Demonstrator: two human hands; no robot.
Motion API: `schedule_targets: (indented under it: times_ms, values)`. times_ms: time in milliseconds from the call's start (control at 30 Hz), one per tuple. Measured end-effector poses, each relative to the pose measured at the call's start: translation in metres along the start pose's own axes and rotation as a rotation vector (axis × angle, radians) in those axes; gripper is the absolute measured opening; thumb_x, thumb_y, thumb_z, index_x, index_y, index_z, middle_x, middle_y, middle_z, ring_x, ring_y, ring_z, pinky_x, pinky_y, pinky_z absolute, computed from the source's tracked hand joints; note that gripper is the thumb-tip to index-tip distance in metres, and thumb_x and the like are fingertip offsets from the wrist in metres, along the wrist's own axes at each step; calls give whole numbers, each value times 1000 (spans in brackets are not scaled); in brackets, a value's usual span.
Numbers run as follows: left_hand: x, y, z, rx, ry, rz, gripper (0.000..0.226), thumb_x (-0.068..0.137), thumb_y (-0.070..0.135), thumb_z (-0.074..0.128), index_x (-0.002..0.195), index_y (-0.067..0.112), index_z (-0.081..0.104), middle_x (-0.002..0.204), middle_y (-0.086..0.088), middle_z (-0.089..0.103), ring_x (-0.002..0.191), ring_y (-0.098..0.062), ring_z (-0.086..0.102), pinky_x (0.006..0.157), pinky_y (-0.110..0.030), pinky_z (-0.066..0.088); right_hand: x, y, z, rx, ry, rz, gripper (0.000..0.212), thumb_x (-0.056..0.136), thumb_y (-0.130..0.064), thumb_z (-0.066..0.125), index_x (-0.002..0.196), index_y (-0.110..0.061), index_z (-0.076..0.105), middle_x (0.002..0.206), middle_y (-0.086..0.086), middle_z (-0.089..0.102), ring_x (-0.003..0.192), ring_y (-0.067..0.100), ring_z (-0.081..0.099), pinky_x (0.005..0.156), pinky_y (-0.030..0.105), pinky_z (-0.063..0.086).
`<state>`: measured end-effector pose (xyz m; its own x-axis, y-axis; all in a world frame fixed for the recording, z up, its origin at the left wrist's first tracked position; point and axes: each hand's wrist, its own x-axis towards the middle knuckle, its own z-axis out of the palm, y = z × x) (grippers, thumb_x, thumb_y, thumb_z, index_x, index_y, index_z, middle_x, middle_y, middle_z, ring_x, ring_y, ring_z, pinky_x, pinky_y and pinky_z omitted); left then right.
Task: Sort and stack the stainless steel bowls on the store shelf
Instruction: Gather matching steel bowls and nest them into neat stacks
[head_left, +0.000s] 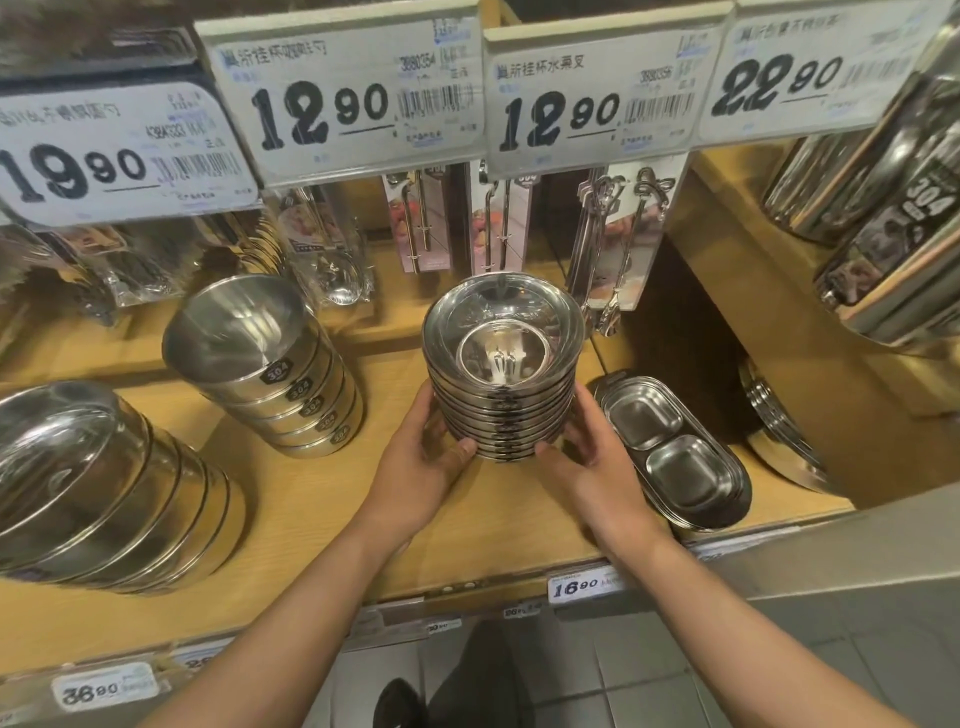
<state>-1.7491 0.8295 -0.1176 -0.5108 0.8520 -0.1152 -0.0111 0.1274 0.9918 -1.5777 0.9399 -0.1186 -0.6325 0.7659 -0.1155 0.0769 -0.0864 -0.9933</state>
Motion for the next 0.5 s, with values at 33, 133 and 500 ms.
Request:
schedule_targets:
  times_ms: [33,133,500]
  values:
    - [1,0,1,8,3,2,77,91,-10,62,150,34,39,139,19,60,134,-4,52,116,-37,38,1,-1,0,-5,9,-6,78,91,0,69,155,-29,36,138,-19,60,131,0,52,100,12,47]
    - [3,2,2,24,13,3,77,91,-10,63,150,33,40,138,21,61,132,-2,53,117,-37,38,3,-4,0,-15,22,-18,76,90,1,69,154,-28,38,139,-16,61,131,2,54,102,17,48]
    - [2,7,7,82,52,-5,77,90,-9,65,152,26,38,137,22,61,132,-2,54,117,-36,38,3,-13,-1,-17,42,23,78,90,1,69,155,-27,36,136,-22,62,128,-3,54,107,17,44]
